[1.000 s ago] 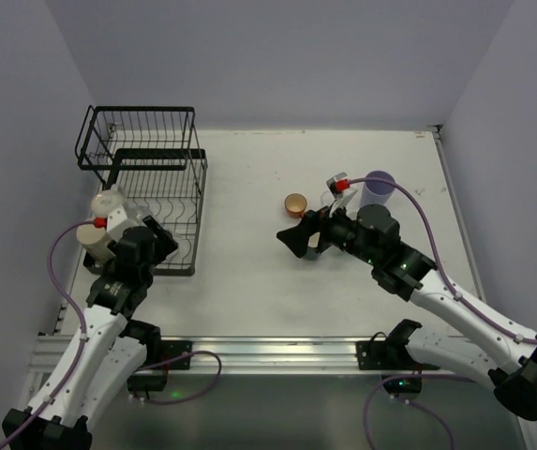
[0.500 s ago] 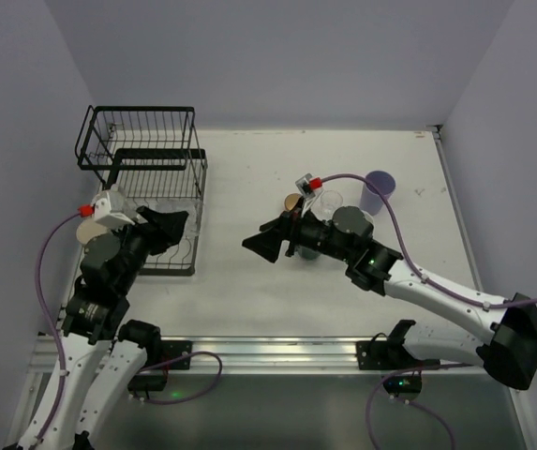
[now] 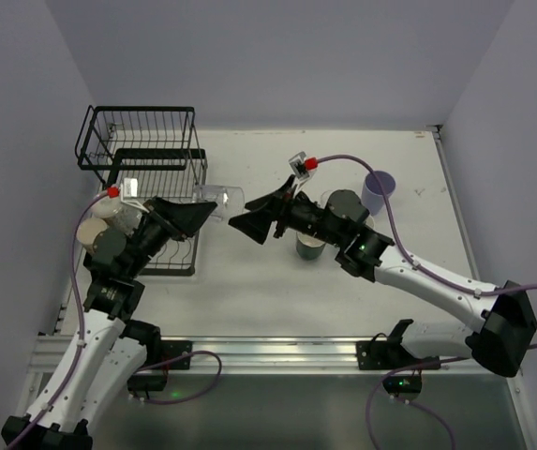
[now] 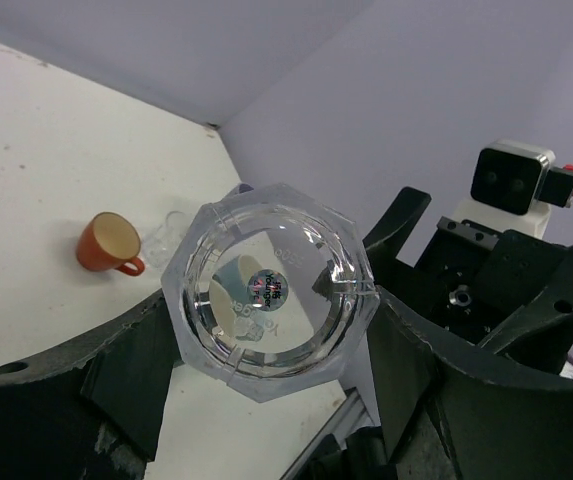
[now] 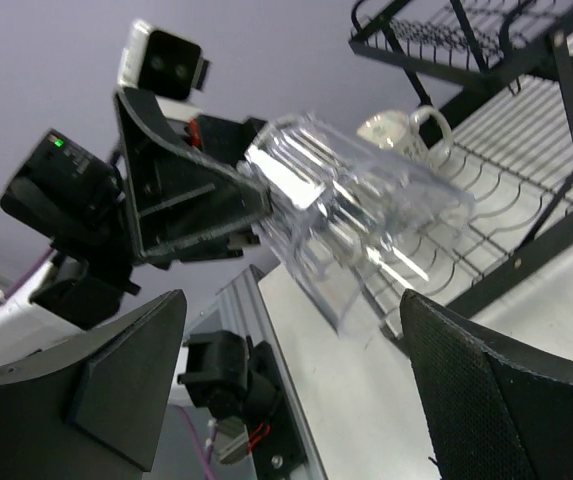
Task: Unload the cups from the dish rack
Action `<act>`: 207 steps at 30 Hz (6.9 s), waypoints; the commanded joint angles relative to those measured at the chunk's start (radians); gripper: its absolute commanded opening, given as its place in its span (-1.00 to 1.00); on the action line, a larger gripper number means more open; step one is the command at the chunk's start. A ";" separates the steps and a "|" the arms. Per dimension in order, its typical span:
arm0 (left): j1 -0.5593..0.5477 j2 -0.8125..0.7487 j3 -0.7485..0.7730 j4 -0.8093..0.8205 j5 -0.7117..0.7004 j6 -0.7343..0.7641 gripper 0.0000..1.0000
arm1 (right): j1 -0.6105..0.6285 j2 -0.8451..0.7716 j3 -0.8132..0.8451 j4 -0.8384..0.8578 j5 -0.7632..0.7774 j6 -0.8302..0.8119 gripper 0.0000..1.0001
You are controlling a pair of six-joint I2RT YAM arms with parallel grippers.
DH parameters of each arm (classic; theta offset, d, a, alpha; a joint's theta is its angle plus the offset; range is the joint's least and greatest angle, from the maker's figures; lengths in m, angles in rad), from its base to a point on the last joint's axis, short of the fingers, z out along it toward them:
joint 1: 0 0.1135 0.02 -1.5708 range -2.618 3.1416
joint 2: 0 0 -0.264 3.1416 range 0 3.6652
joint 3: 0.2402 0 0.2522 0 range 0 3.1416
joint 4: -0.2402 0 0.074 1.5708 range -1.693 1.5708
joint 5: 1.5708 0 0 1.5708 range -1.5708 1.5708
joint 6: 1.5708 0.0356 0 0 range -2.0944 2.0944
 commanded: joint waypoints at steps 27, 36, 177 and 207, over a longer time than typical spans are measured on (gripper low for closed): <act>-0.007 -0.037 0.232 -0.371 -0.233 0.389 1.00 | 0.003 0.127 0.177 -0.149 -0.002 -0.077 -1.00; -0.007 -0.034 0.246 -0.652 -0.524 0.636 1.00 | 0.003 0.420 0.578 -0.813 0.199 -0.331 -1.00; 0.036 0.058 -0.250 0.529 0.157 -0.171 -0.63 | -0.019 0.122 -0.038 0.249 -0.045 0.126 0.23; 0.015 0.039 0.219 -0.451 -0.156 0.607 1.00 | -0.097 0.216 0.451 -0.767 0.107 -0.313 -1.00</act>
